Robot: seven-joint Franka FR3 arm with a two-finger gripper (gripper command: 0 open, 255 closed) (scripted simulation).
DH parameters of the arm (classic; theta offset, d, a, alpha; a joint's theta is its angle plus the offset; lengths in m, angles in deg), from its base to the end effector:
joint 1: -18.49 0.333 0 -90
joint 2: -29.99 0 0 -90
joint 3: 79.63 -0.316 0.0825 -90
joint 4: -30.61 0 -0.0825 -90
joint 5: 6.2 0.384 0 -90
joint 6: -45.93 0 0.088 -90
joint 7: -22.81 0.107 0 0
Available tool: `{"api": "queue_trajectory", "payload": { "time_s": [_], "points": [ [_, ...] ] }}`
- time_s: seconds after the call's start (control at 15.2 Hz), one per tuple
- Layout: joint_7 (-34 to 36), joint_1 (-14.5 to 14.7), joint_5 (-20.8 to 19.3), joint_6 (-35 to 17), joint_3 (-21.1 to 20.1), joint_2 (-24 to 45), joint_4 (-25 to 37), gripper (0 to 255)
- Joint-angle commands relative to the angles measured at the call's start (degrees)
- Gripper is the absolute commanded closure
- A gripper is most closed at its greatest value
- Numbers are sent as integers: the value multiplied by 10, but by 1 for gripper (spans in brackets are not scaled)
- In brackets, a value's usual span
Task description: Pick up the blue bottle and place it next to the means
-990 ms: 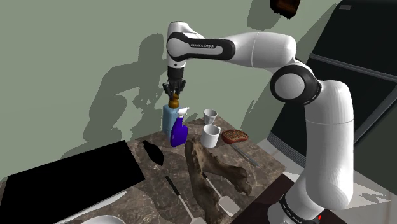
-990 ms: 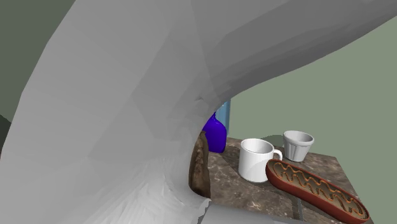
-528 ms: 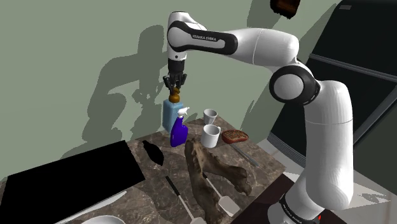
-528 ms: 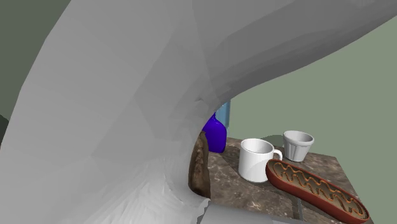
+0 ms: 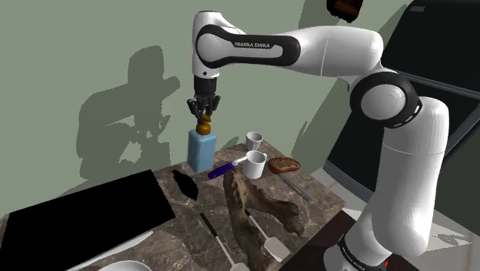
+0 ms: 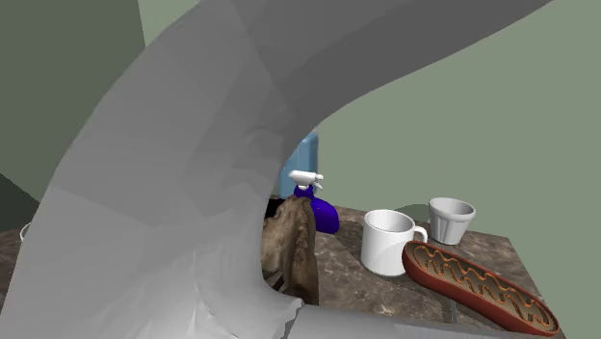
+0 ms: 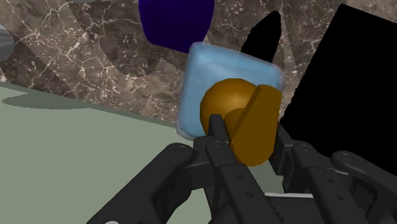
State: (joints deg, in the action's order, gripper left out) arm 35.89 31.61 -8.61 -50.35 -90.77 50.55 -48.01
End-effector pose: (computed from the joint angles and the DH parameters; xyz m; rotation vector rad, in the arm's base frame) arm 0.6132 0.2497 0.5123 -3.1155 -0.2970 0.0785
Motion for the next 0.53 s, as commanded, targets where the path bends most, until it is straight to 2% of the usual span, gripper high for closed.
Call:
{"api": "queue_trajectory", "payload": {
  "time_s": [0.0,0.46],
  "points": [
    [20,10,3,-14,-7,-25,-38,255],
    [98,57,9,-37,-38,-73,-107,255]
  ]
}}
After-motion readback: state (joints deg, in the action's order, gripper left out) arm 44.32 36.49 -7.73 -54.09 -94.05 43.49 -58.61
